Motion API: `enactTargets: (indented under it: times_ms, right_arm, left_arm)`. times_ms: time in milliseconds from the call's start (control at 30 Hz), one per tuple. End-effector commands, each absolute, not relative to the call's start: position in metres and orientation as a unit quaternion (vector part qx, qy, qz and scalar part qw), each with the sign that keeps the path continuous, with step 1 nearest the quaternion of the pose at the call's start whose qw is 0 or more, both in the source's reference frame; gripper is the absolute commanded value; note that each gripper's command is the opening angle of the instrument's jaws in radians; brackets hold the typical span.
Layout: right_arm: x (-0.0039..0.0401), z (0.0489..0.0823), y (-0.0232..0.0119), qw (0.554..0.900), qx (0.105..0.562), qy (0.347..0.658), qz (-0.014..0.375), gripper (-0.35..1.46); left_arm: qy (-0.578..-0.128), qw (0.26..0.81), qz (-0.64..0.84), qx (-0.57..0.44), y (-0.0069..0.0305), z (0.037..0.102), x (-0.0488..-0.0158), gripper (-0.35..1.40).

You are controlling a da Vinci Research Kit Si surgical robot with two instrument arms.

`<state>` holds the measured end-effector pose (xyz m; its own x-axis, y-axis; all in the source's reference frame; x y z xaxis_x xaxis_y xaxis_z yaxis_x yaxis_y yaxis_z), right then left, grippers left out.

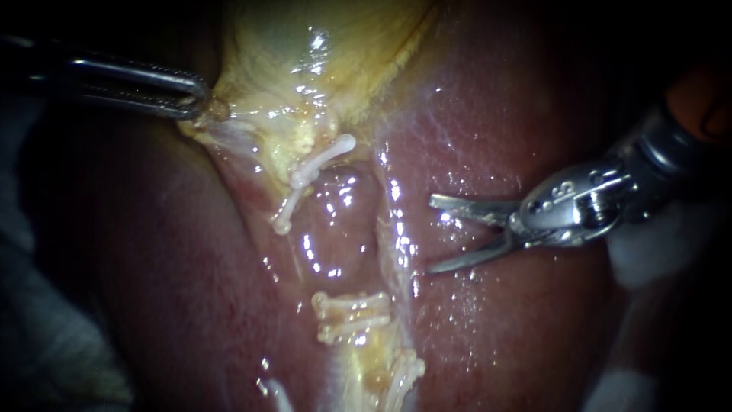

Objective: Go back from the cut right tube

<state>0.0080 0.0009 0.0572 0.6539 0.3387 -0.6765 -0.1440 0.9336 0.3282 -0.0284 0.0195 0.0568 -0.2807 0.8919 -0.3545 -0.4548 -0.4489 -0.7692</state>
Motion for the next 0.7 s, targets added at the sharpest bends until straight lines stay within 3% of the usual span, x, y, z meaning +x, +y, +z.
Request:
enactTargets:
  times_ms: [33,367,700]
  right_arm:
    - [0.0079,0.0572,0.0009,0.901,0.124,0.395,0.132,1.45]
    - [0.0076,0.0571,0.0009,0.901,0.124,0.395,0.131,1.45]
    - [0.0074,0.0571,0.0009,0.901,0.124,0.395,0.131,1.45]
  left_arm:
    - [-0.272,0.448,0.752,-0.399,0.0194,0.057,-0.0287,-0.35]
    - [-0.278,0.44,0.755,-0.399,0.0182,0.0609,-0.0323,-0.35]
    - [-0.278,0.434,0.76,-0.397,0.018,0.0622,-0.0326,-0.35]
